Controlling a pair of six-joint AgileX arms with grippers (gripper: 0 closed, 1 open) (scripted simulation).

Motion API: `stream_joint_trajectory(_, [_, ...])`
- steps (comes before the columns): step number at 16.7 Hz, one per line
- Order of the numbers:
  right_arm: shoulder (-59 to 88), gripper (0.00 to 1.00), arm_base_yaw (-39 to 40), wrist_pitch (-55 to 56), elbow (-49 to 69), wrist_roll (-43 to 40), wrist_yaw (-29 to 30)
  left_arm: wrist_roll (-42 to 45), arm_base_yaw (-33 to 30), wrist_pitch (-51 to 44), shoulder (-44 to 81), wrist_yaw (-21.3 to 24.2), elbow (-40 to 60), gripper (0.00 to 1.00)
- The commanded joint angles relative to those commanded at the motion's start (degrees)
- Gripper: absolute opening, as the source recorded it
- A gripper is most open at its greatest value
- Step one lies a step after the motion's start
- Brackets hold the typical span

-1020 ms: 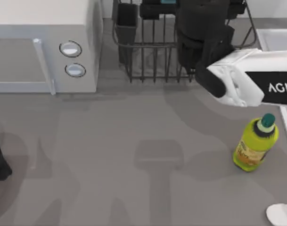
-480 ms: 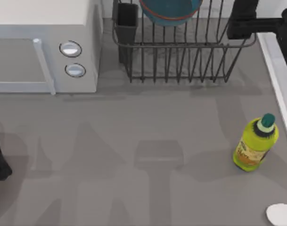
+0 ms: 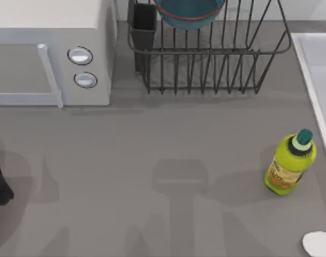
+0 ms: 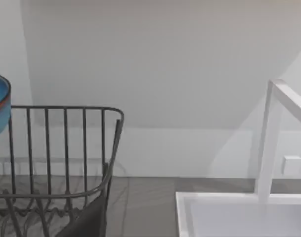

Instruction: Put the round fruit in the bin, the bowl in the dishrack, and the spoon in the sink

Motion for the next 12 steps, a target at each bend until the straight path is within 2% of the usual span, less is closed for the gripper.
stream_joint_trajectory(6, [-22.01, 1.00, -11.63, -9.81, -12.89, 0.17, -12.39, 0.00, 0.00, 0.00, 0.00, 0.00, 0.00, 1.00])
stream_joint_trajectory(9, [-26.34, 1.00, -14.99, -12.01, -15.22, 0.25, -14.90, 0.00, 0.00, 0.00, 0.00, 0.00, 0.00, 1.00])
stream_joint_trajectory(12, [-26.72, 1.00, -15.36, -12.22, -15.41, 0.26, -15.05, 0.00, 0.00, 0.00, 0.00, 0.00, 0.00, 1.00])
